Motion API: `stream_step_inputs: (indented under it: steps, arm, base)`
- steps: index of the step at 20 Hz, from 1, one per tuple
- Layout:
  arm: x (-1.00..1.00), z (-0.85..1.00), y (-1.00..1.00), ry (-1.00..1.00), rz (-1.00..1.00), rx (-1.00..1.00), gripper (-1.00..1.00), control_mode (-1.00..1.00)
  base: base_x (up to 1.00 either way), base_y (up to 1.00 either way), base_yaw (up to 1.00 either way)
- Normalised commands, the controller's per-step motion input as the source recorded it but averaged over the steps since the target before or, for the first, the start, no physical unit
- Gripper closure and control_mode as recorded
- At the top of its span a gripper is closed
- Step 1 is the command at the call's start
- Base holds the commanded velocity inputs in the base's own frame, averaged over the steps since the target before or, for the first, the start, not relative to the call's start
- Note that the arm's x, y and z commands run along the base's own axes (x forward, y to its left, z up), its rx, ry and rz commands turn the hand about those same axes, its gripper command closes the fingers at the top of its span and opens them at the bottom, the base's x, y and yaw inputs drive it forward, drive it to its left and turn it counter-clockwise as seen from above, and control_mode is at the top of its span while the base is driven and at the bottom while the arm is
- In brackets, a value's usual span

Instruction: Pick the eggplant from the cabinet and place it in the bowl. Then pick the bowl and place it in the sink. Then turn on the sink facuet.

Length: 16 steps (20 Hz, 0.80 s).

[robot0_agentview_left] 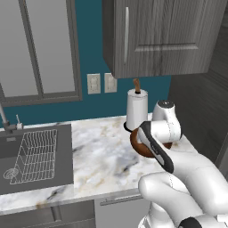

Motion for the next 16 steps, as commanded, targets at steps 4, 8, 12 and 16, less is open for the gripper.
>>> stream_step_inputs:
  steps: [4, 8, 12, 16]
  arm:
    - [0.01, 0.22, 0.0, -0.02, 0.0, 0.0, -1.0, -1.0]
    - [-0.23, 0.34, 0.39, -0.01, 0.02, -0.01, -1.0, -1.0]
    - [-0.16, 0.02, 0.85, 0.04, 0.06, -0.1, -1.0, -1.0]
    - [0.04, -0.18, 0.33, 0.1, 0.0, -0.12, -1.0, -1.0]
  base:
    - [0.0, 0.0, 0.0]
    - [0.0, 0.0, 0.0]
    - [0.0, 0.0, 0.0]
    - [0.0, 0.0, 0.0]
